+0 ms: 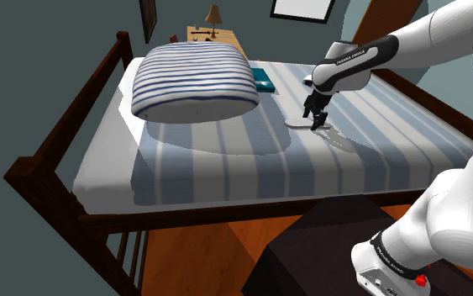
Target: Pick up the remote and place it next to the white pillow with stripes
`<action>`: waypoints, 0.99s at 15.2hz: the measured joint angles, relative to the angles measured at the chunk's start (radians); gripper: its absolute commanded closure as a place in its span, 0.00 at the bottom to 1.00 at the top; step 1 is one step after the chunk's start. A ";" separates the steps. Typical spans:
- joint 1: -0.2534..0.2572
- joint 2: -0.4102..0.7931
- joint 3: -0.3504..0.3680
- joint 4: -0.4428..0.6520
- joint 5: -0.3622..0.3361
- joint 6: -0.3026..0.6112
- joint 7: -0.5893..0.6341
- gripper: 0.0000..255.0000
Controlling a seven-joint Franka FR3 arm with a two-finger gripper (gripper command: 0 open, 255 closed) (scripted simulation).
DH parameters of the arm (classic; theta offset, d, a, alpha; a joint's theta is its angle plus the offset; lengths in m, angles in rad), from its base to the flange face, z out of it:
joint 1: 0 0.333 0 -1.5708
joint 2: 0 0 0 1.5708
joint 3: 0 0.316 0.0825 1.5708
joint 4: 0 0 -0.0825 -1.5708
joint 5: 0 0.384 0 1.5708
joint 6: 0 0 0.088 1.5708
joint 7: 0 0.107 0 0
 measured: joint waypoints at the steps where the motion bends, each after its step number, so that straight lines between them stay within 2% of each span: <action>1: 0.000 0.000 0.000 0.000 0.000 0.001 0.000 0.00; 2: 0.000 0.001 0.000 0.000 0.001 0.001 0.000 0.00; 3: 0.000 0.001 0.000 0.000 0.001 0.001 0.000 1.00; 15: 0.002 -0.012 -0.001 0.005 -0.010 -0.015 0.007 1.00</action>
